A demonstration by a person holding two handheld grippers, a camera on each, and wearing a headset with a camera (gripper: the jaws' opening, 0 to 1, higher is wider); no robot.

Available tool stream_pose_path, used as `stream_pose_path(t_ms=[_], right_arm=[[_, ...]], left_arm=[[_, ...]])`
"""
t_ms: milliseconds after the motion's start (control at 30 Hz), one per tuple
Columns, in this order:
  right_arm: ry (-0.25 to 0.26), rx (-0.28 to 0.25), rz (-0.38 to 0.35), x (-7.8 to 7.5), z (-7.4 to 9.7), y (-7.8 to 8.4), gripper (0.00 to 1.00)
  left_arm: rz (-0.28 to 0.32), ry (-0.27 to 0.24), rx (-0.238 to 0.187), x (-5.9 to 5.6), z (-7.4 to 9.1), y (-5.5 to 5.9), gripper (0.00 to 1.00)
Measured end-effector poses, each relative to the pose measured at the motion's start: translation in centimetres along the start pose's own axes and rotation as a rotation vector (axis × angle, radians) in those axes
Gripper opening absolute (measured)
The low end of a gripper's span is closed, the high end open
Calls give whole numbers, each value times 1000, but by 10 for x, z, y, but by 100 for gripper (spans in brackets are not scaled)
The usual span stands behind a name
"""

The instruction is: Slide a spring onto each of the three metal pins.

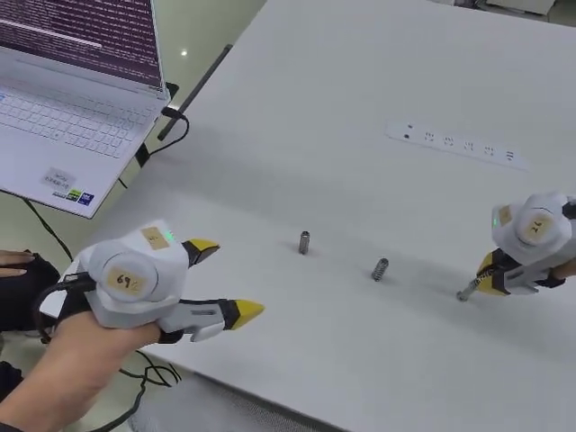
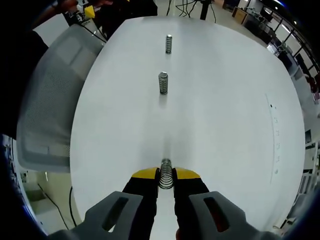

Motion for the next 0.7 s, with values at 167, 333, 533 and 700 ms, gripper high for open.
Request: stream_pose_path(t_ms=[167, 333, 533, 700], right_arm=[[-8, 11, 13, 1, -6, -1, 9], [-16, 28, 32, 3, -12, 0, 9], [-26, 43, 49, 5, -19, 2, 9], [-34, 49, 52, 7, -24, 2, 9]], left_arm=[[-3, -1, 1, 1, 0, -1, 58], [-2, -6, 4, 4, 3, 0, 58], [3, -14, 7, 4, 6, 1, 58], [-2, -17, 7, 5, 7, -1, 58]])
Point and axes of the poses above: the centre of the closed fingertips' face, and the gripper's own axes: z roughly backward along the fingers, x roughly to its left, y roughly out of its underside, the point moved 2 cm from there along z, roughly backward along the fingers, and after that the axes turned 13 degrees about y, right-handed, at the moved point
